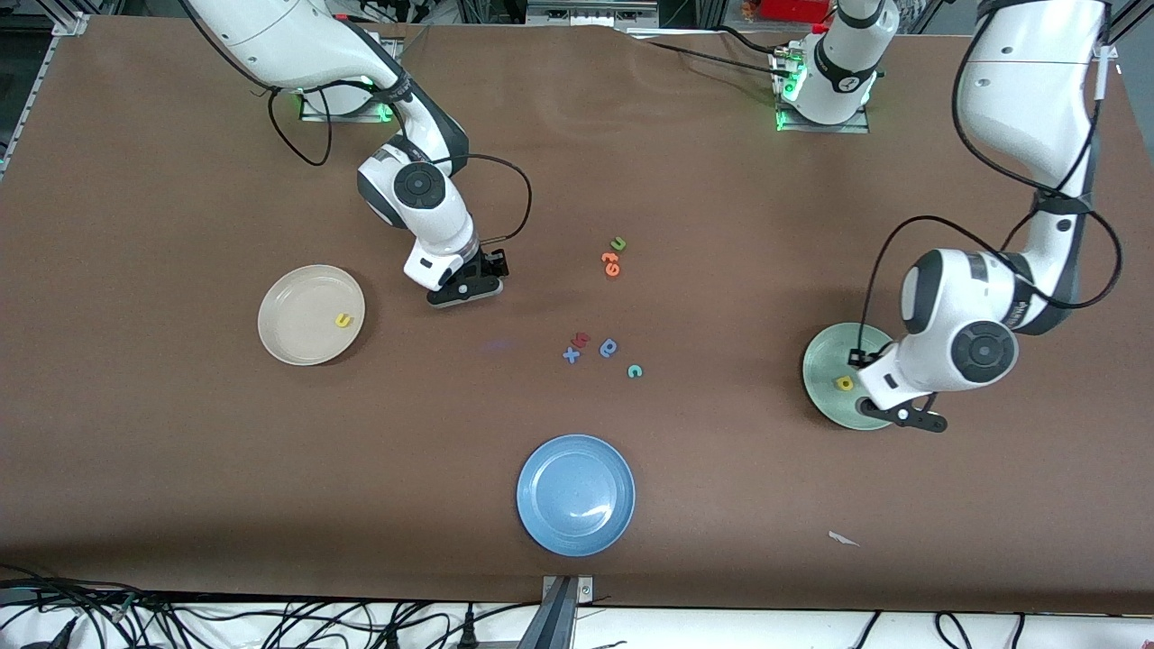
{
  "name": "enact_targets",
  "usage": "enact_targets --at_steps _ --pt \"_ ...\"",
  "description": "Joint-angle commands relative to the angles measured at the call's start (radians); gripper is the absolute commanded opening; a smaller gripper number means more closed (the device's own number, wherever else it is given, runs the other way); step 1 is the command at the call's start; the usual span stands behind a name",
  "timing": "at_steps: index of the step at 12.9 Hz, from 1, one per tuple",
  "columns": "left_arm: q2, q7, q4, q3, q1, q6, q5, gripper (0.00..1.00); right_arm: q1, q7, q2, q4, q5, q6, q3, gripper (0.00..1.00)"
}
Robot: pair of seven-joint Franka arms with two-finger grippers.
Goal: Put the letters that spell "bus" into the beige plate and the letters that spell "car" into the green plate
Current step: 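Drop the teal letter on the green plate while the right gripper grasps s, then place the yellow s on the white plate while the left gripper grasps c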
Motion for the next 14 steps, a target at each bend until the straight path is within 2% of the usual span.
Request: enact_targets --at_steps 1,3,4,5,8,9,11,14 --pt "-0.014 -0.033 0.039 -0.023 -0.015 -0.024 -0.035 1.0 0.012 0.025 0.018 0.014 -0.024 0.016 -0.006 0.68" --pt "-0.005 -0.227 0.048 -0.026 -0.047 -0.015 -0.243 1.0 0.018 0.025 0.018 0.024 -0.024 0.017 -0.006 0.68" --pt "0.013 -0.33 0.07 -0.026 -0.096 -0.01 -0.317 1.0 0.023 0.025 0.02 0.028 -0.024 0.017 -0.006 0.69" --pt "0.033 -0.439 0.094 -0.026 -0.143 0.001 -0.34 1.0 0.024 0.025 0.021 0.029 -0.024 0.017 -0.006 0.69" --pt "0.098 -0.821 0.149 -0.026 -0.274 0.071 -0.344 1.0 0.025 0.025 0.021 0.029 -0.042 0.017 -0.006 0.67" --pt "0.116 -0.88 0.162 -0.026 -0.312 0.103 -0.341 1.0 0.025 0.027 0.023 0.029 -0.057 0.017 -0.007 0.65" --pt "0.144 -0.899 0.18 -0.024 -0.37 0.14 -0.333 1.0 0.025 0.025 0.027 0.029 -0.065 0.017 -0.015 0.56" --pt "0.22 -0.9 0.283 -0.02 -0.443 0.139 -0.273 1.0 0.025 0.025 0.026 0.029 -0.082 0.017 -0.018 0.41"
